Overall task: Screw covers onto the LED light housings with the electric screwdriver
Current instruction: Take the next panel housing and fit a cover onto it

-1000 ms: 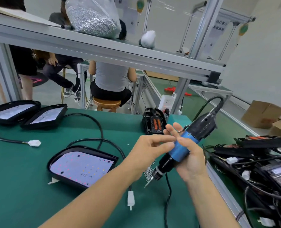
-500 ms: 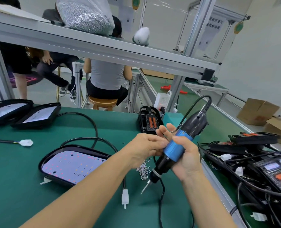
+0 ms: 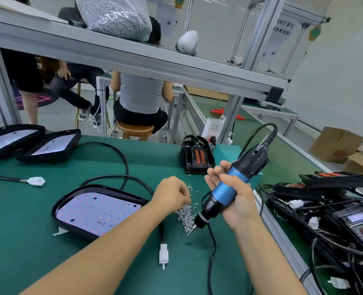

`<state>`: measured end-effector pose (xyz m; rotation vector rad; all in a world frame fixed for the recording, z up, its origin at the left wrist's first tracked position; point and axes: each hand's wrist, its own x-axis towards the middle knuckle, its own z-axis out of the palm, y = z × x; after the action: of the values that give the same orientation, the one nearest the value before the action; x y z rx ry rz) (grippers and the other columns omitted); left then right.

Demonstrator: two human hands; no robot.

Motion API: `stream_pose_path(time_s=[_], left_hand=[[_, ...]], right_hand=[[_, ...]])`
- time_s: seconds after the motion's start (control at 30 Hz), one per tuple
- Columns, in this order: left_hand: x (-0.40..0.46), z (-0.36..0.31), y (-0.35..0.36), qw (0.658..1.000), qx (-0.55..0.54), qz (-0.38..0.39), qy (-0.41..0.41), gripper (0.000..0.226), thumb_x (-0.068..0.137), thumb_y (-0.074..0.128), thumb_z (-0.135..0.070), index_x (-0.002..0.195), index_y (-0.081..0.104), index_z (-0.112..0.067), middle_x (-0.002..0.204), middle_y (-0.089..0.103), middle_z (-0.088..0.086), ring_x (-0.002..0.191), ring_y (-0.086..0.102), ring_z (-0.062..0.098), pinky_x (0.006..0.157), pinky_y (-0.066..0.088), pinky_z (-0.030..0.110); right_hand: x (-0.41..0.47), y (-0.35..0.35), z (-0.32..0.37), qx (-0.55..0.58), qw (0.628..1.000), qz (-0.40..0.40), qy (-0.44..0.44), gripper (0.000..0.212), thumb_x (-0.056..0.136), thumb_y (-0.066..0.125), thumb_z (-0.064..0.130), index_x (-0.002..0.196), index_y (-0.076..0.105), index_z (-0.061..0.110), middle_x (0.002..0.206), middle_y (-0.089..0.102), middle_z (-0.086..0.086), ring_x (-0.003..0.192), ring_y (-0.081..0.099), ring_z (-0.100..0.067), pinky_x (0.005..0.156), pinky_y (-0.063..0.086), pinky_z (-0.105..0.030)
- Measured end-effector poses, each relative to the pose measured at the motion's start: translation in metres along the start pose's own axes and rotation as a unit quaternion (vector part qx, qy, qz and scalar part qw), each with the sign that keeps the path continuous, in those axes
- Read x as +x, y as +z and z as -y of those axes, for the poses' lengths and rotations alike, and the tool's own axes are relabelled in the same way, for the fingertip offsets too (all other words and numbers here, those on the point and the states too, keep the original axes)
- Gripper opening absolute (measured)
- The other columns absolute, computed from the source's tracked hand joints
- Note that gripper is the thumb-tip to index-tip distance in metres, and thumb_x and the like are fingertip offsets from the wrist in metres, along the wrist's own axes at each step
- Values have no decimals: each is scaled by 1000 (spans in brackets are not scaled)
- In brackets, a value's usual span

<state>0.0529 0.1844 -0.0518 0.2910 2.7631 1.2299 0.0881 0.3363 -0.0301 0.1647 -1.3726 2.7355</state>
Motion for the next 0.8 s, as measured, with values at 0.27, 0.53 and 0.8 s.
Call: stream_pose_path(time_s=[0.27,0.53,0.8], left_hand=[[-19,9,-16,951,-304,21,-52,10,78,68,8,74,65,-1,59,63,10,46,57,12,47,47,19],[-38,13,-37,828,-550,11,-108,6,82,65,4,80,65,-1,65,66,9,57,63,12,54,52,17],[-58,24,-56,766,-631,-19,-122,18,80,60,12,86,63,-4,74,73,6,61,70,15,52,55,21]], right_hand=[[-2,14,10,-106,994,-4,-33,22,58,78,20,70,60,22,75,49,-3,71,49,-18,78,43,-30],[-9,29,10,-11,994,-55,-91,20,68,65,6,74,57,22,62,47,2,51,48,-12,53,47,-23],[-16,55,27,47,986,-84,-133,21,72,61,3,79,54,21,59,49,6,49,50,-9,54,48,-20]])
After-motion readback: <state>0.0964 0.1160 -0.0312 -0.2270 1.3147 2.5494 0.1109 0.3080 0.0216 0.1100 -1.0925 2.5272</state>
